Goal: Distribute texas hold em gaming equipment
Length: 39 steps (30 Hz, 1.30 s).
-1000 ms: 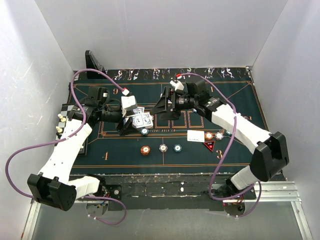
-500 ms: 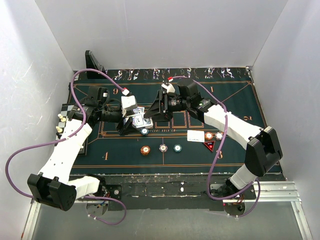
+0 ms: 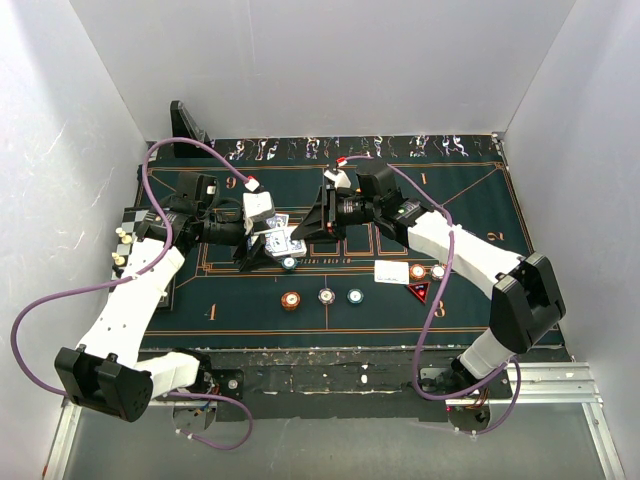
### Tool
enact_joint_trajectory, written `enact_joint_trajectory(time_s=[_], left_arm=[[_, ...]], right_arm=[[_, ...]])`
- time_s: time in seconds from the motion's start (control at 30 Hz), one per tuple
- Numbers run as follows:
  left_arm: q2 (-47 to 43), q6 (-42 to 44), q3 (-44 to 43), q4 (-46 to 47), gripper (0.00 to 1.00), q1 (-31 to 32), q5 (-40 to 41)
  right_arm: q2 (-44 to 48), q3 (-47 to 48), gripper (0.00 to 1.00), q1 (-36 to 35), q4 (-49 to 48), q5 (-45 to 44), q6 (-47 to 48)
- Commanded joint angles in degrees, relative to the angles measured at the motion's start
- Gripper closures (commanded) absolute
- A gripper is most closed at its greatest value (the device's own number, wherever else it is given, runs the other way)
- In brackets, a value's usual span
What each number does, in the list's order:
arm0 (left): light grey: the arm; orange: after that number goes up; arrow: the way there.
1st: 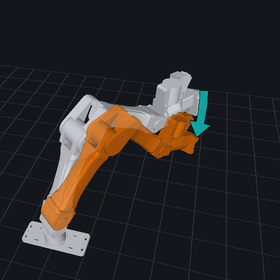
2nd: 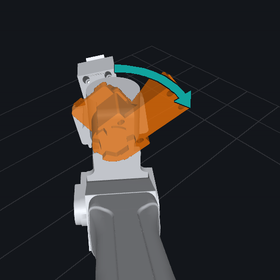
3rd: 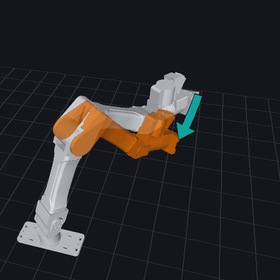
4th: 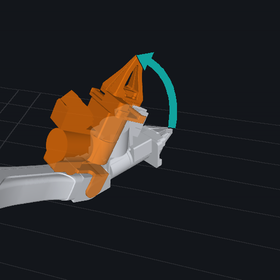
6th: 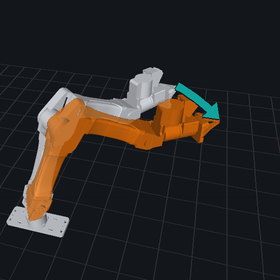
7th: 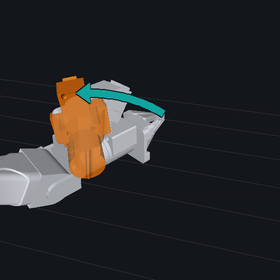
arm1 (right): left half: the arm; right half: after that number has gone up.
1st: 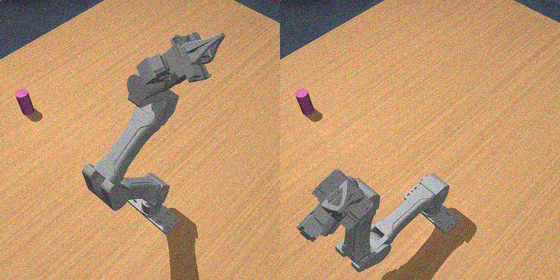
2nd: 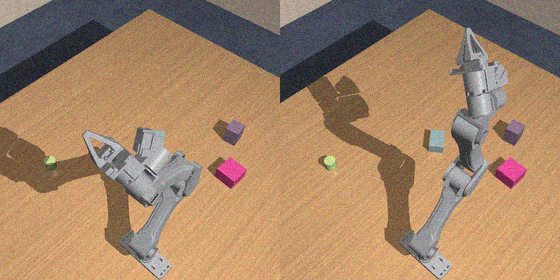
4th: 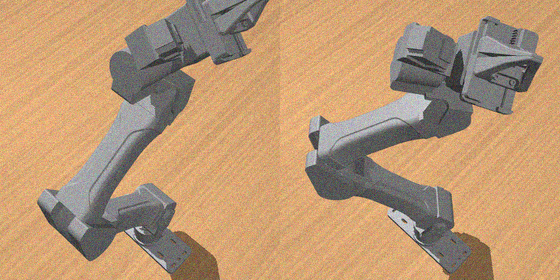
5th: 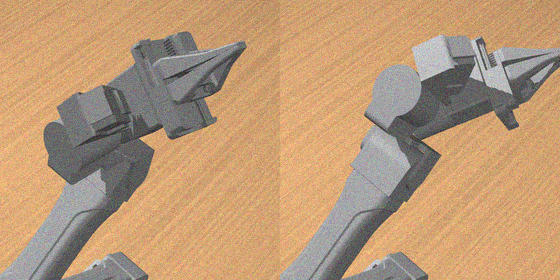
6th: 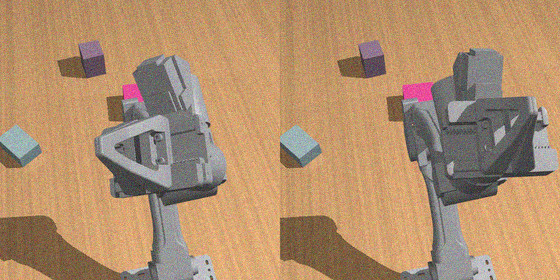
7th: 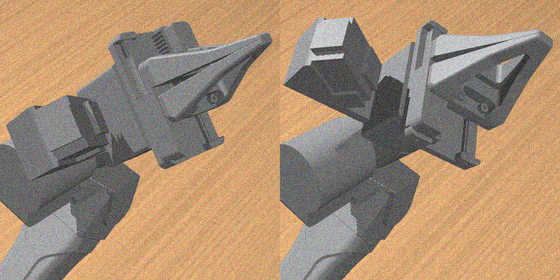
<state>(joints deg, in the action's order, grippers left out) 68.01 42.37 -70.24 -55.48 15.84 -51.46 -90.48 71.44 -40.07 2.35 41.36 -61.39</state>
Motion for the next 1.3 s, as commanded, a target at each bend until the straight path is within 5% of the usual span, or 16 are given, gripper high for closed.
enact_joint_trajectory(time_s=[0.0,0.43,0.9,1.27], left_arm=[[-1.83,0.08,-2.10,0.99,1.00,-0.02,-1.89],[-1.65,0.08,-2.54,1.08,1.00,-0.02,-1.98],[-1.65,0.08,-2.89,0.91,1.00,-0.01,-1.89],[-1.65,0.08,-2.98,0.73,1.00,0.07,-1.54]], right_arm=[[2.85,-1.30,0.61,1.14,-1.03,0.56,0.48],[6.63,-4.55,0.64,4.04,-1.03,0.65,0.39],[12.16,-7.98,0.85,8.87,-0.33,1.88,-0.66],[15.68,-8.77,0.92,13.26,-0.59,4.25,-2.25]])
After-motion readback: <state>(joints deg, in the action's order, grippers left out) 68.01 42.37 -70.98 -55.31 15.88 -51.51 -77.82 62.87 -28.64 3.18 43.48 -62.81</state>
